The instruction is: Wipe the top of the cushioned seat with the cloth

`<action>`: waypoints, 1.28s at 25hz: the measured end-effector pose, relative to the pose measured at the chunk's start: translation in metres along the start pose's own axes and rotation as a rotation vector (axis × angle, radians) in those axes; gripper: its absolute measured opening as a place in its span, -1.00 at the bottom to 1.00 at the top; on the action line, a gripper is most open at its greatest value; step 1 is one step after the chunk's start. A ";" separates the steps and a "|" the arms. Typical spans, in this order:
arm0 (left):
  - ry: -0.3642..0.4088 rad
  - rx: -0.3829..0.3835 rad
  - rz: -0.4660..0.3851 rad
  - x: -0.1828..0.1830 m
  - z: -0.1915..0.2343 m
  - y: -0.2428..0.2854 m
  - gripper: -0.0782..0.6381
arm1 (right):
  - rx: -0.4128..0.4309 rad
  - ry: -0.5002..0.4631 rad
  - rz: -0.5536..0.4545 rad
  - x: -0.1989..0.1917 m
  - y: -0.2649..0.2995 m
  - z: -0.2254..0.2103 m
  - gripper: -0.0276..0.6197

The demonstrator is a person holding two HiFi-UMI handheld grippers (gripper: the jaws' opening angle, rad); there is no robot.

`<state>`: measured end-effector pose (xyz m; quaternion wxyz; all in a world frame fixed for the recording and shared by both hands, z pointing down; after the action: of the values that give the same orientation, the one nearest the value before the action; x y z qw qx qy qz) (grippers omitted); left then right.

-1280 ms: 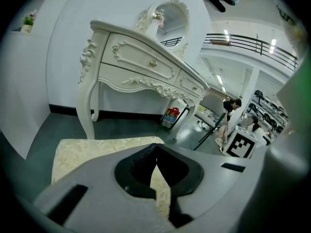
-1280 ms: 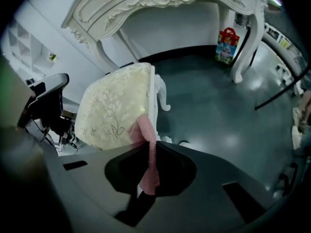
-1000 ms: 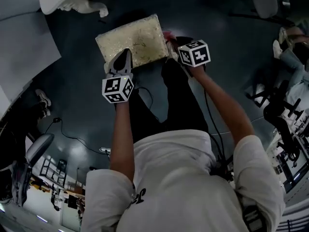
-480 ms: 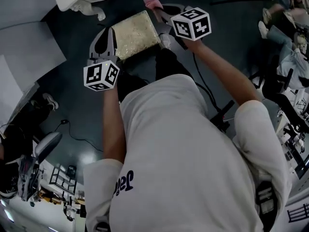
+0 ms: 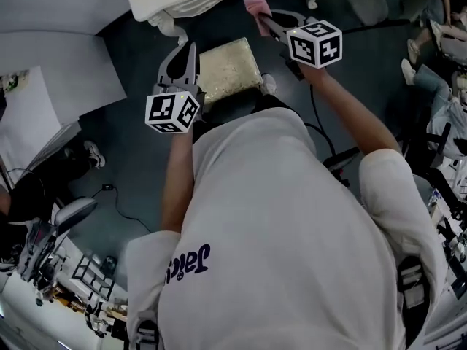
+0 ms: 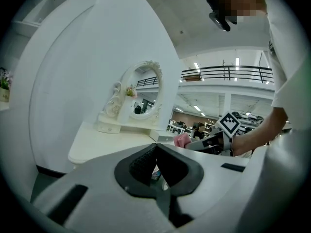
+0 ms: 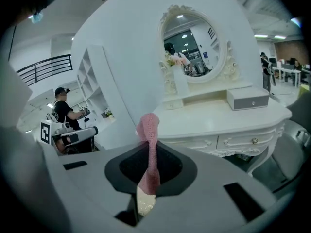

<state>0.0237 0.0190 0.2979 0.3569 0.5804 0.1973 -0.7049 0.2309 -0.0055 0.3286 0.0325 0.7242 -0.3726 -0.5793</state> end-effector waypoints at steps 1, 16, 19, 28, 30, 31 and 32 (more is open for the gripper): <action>0.008 0.002 -0.006 0.004 0.002 -0.001 -0.74 | 0.000 -0.002 -0.015 0.007 -0.001 0.001 -0.84; 0.229 0.091 -0.172 0.131 0.017 0.015 -0.74 | 0.035 -0.141 -0.408 0.120 -0.001 0.085 -0.83; 0.250 0.104 -0.228 0.156 0.013 0.020 -0.74 | -0.023 -0.182 -0.447 0.140 -0.004 0.093 -0.83; 0.290 0.175 -0.266 0.173 0.010 0.030 -0.74 | -0.118 -0.231 -0.581 0.176 -0.022 0.099 -0.83; 0.277 0.175 -0.262 0.171 0.011 0.031 -0.74 | -0.123 -0.221 -0.584 0.176 -0.023 0.100 -0.83; 0.273 0.176 -0.262 0.172 0.012 0.030 -0.74 | -0.123 -0.218 -0.583 0.176 -0.022 0.101 -0.83; 0.271 0.178 -0.266 0.173 0.013 0.030 -0.74 | -0.122 -0.216 -0.584 0.177 -0.021 0.102 -0.83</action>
<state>0.0240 -0.0576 0.1390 0.1784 0.6680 0.2551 -0.6759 0.1628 -0.0532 0.1406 -0.1317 0.7316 -0.1150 -0.6589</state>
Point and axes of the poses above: the fingertips, and each gripper's own axes: y forward along the fingers, z to its left, x out of its top, the point moved 3 cm from there along -y, backward along the fingers, and after that the axes turned 5 degrees about -x, right-handed, at the moved point
